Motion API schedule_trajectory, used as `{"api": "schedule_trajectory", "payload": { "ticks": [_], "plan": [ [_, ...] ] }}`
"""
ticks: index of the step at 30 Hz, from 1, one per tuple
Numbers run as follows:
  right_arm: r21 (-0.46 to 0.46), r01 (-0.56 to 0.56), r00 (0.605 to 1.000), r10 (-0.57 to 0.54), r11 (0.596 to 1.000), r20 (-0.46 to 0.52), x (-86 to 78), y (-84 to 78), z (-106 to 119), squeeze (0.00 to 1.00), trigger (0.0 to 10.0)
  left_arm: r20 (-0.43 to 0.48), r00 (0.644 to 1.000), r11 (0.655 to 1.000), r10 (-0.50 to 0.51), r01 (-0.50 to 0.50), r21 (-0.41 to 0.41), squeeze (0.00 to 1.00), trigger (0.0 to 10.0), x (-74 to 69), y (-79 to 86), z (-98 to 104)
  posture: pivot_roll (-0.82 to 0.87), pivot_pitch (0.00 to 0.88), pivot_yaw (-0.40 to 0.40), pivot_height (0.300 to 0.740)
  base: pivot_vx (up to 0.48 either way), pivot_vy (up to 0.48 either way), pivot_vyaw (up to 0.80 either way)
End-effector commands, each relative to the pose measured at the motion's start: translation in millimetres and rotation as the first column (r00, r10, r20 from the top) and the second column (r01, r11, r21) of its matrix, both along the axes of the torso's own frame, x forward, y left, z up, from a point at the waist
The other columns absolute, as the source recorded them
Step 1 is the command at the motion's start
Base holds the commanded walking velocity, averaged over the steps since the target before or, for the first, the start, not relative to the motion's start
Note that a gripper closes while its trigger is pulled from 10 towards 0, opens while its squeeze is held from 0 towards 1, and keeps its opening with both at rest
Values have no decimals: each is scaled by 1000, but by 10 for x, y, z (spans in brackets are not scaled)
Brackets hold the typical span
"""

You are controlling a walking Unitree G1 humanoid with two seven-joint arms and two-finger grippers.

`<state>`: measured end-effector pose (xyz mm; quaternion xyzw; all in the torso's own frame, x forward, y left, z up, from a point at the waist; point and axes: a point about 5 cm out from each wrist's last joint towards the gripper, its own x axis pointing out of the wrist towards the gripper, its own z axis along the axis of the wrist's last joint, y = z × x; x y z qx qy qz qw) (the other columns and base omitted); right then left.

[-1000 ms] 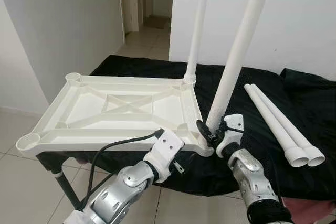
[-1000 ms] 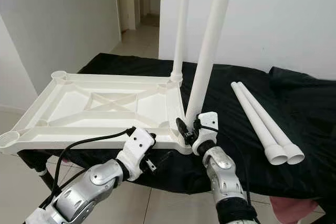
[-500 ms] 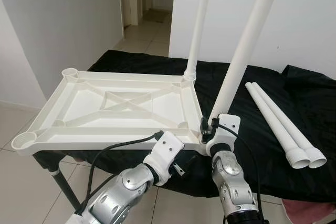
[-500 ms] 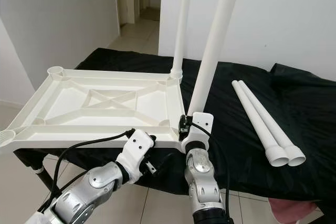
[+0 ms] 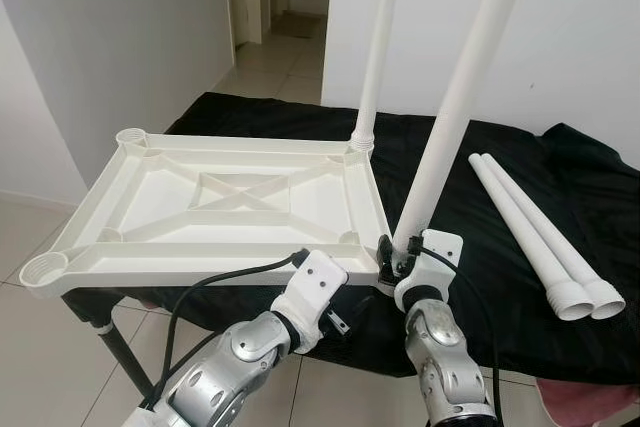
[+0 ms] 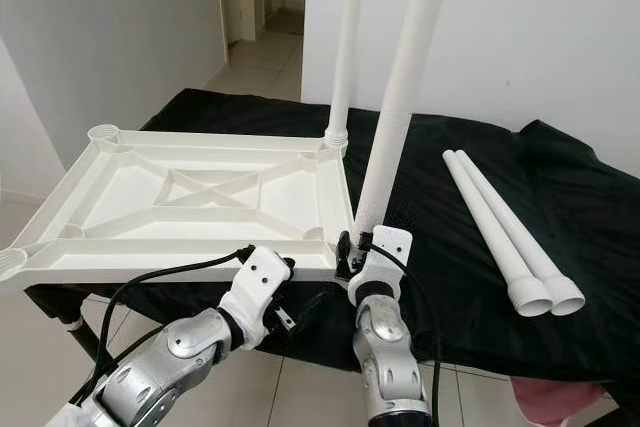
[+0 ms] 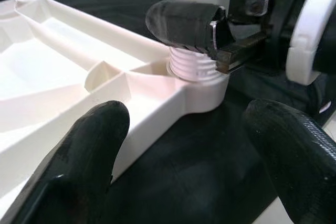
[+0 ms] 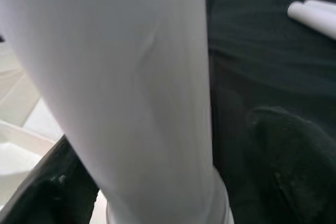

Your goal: Building children table

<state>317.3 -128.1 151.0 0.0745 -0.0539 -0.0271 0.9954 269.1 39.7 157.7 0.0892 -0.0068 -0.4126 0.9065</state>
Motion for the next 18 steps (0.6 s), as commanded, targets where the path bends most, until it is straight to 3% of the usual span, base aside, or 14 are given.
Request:
{"api": "schedule_trajectory", "payload": {
  "ticks": [1,4,5,6,7,10,13,14,17,18],
  "plan": [
    [8,-21,1000,21,1000,1,-3,-44,6,1000,10000,-18,994,994,-107,107,29,0,10000,-19,-5,-16,4,72,-28,740,0,0,0],
    [-14,-98,995,98,995,19,1,-76,34,1000,10000,-15,995,994,-100,101,30,0,10000,-6,16,-8,5,73,-26,740,0,0,0],
    [-26,-155,988,156,988,24,4,-79,38,835,10000,-15,995,995,-99,99,32,0,10000,-5,23,-8,5,73,-25,740,0,0,0],
    [-26,-155,988,156,988,24,4,-79,38,835,10000,-15,995,995,-99,99,32,0,10000,-5,23,-8,5,73,-25,740,0,0,0],
    [-43,-219,975,220,975,26,12,-77,41,0,10000,-16,995,995,-99,99,32,0,10000,-5,27,-9,5,75,-21,740,0,0,0],
    [-65,-307,950,310,949,36,26,-75,63,0,10000,-15,995,994,-100,100,36,0,10000,-6,31,-11,3,77,-17,740,0,0,0],
    [-73,-323,944,326,944,38,32,-75,72,0,10000,-15,995,994,-100,101,37,0,10000,-6,31,-11,3,77,-17,740,0,0,0],
    [-129,-382,920,389,915,38,86,-99,96,0,10000,-10,994,993,-108,108,43,0,10000,-9,21,-10,1,76,-11,740,0,0,0],
    [-173,-421,901,432,890,31,132,-128,114,0,10000,-8,993,992,-114,115,44,0,10000,-13,10,-7,1,76,-11,740,0,0,0],
    [-207,-462,880,475,862,19,177,-150,123,0,10000,-6,993,992,-119,119,47,0,10000,-14,3,-5,-1,75,-7,740,0,0,0]
  ]
}}
